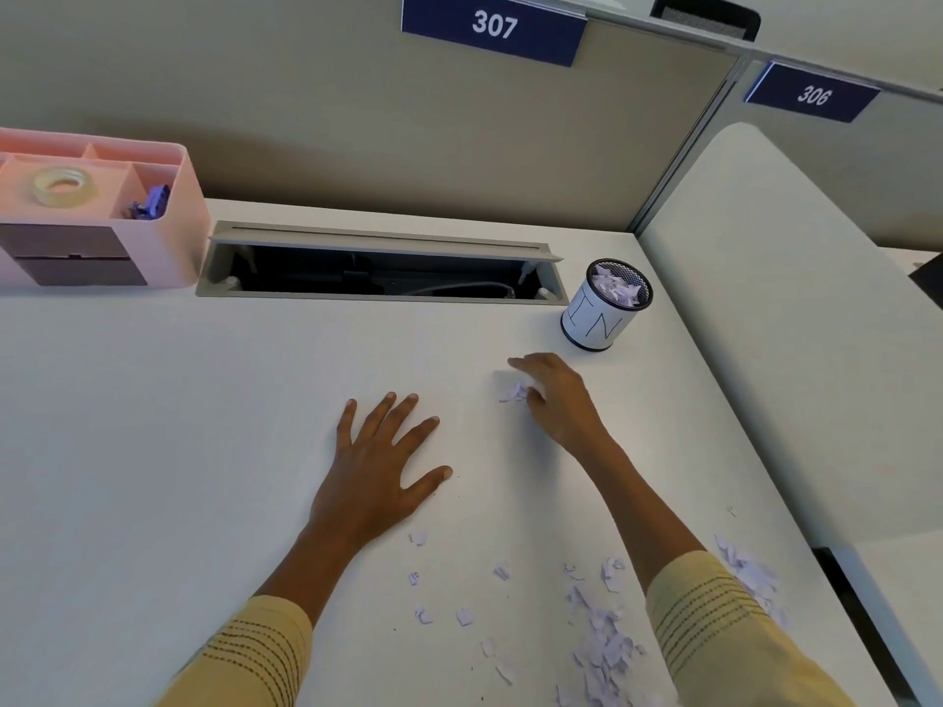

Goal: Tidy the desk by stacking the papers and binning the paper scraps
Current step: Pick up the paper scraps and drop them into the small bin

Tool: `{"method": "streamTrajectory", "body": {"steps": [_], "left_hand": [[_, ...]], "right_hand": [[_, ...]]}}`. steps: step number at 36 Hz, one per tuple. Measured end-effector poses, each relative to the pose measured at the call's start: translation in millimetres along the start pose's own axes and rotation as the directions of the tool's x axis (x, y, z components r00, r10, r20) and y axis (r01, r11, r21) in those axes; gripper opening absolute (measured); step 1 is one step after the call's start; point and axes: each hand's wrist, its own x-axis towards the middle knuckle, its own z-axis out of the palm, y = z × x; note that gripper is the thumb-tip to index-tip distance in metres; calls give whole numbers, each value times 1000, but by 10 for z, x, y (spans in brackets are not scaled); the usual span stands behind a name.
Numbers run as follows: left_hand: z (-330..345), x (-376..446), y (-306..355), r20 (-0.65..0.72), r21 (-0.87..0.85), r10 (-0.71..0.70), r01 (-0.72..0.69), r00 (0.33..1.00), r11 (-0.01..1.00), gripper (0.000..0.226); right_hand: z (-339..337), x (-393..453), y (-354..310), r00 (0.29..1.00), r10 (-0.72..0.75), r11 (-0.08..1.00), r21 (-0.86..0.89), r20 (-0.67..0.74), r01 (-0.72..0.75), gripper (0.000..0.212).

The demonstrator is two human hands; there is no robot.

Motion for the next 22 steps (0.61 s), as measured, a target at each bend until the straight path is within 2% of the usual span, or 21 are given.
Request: {"method": "streamTrajectory", "body": {"steps": [4, 6, 9, 12, 19, 22], "left_hand": [[4, -4, -2, -1, 2, 1, -1, 1000, 1000, 69], [4, -4, -3, -3, 7, 2, -2, 1000, 1000, 70], [6, -4, -2, -8, 7, 2, -1, 1000, 1000, 69], [4, -8, -2, -10, 6, -1, 1, 1000, 1000, 69], [-3, -9, 6, -10, 4, 0, 0, 1000, 1000, 68], [-5, -6, 2, -6, 8, 0, 1, 1000, 1000, 67]], "right_hand": [[71, -181, 2, 980, -102, 974, -184, 171, 133, 57], [83, -273, -6, 982, -102, 957, -254, 157, 140, 53], [49, -322, -10, 987, -137, 930, -332, 81, 156, 31], [7, -267, 47, 996, -89, 959, -267, 14, 90, 17], [-253, -37, 79, 991, 132, 990, -52, -3, -132, 10], [-549, 90, 123, 973, 177, 983, 80, -151, -167, 11]]}}
